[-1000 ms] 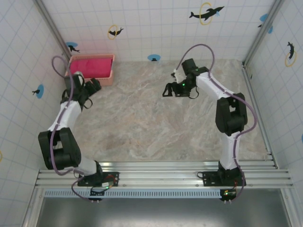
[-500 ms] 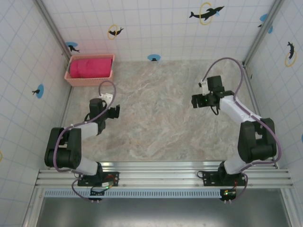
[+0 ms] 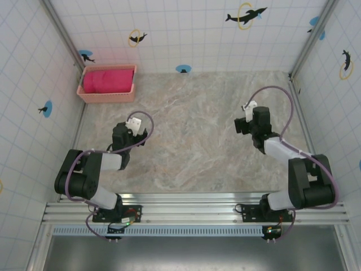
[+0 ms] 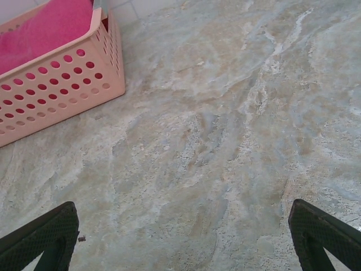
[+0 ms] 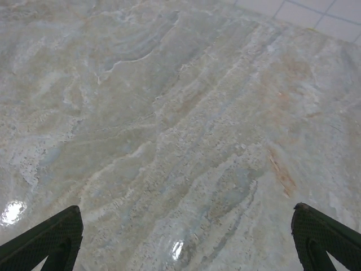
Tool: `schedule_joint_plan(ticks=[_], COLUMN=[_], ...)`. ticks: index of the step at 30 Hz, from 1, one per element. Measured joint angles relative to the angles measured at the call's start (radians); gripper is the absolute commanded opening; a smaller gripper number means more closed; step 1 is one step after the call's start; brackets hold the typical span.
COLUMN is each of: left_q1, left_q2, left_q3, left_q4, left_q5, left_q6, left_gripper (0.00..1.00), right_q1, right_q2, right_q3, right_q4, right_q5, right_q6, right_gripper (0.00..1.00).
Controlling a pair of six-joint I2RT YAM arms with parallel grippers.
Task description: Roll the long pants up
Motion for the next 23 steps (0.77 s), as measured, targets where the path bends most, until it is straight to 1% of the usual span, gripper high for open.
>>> schedule_joint_plan(ticks=[2, 5, 6, 8, 9, 11, 17, 23], left_q1=[0.001, 0.001, 0.001, 0.001, 0.001, 0.001, 0.001, 0.005], left_q2=[0.000, 0.000, 0.000, 0.000, 0.000, 0.000, 0.000, 0.000], left_q3=[0.000, 0.000, 0.000, 0.000, 0.000, 0.000, 0.001, 0.002], left_q4=[0.000, 0.000, 0.000, 0.000, 0.000, 0.000, 0.000, 0.000], left_q5=[0.000, 0.000, 0.000, 0.000, 0.000, 0.000, 0.000, 0.004], left_q6=[0.000, 0.000, 0.000, 0.000, 0.000, 0.000, 0.000, 0.000], left_gripper=[0.98, 0.97, 0.97, 0.97, 0.97, 0.97, 0.97, 0.98], right_q1=[-0.029, -0.043, -0.045, -0.047, -0.048, -0.046, -0.044, -0.044], right_q2=[-0.029, -0.021, -0.004, 0.074, 0.108, 0.134, 0.134, 0.134], right_q3=[-0.093, -0.175, -0.185, -0.203, -0.210, -0.227, -0.240, -0.240], right_q4=[0.078, 0.164, 0.200, 0.356, 0.404, 0.431, 0.507, 0.519], right_q5=[-0.008, -0.007, -0.005, -0.011, -0.022, -0.041, -0.061, -0.068], right_q6=[0.008, 0.019, 0.026, 0.030, 0.029, 0.021, 0.018, 0.018], right_gripper=[0.98, 0.97, 0.98, 0.99, 0.99, 0.99, 0.99, 0.99])
